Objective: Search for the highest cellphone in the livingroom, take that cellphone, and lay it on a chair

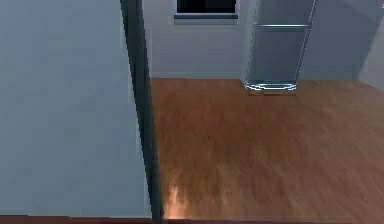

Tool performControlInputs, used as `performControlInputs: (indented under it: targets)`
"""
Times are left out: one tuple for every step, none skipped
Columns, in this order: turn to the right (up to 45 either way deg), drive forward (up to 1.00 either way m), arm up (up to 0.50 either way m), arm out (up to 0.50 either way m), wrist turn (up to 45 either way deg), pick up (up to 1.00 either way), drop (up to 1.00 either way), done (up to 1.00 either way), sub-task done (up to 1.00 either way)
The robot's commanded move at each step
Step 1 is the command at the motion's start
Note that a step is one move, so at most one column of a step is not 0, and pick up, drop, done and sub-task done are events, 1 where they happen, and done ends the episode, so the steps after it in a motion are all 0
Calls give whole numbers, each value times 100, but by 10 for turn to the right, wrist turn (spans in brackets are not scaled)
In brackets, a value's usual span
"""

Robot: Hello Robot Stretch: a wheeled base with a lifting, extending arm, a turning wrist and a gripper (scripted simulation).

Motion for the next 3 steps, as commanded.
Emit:
performControlInputs:
  targets:
    - [0, 35, 0, 0, 0, 0, 0, 0, 0]
    - [-450, 0, 0, 0, 0, 0, 0, 0, 0]
    - [-420, 0, 0, 0, 0, 0, 0, 0, 0]
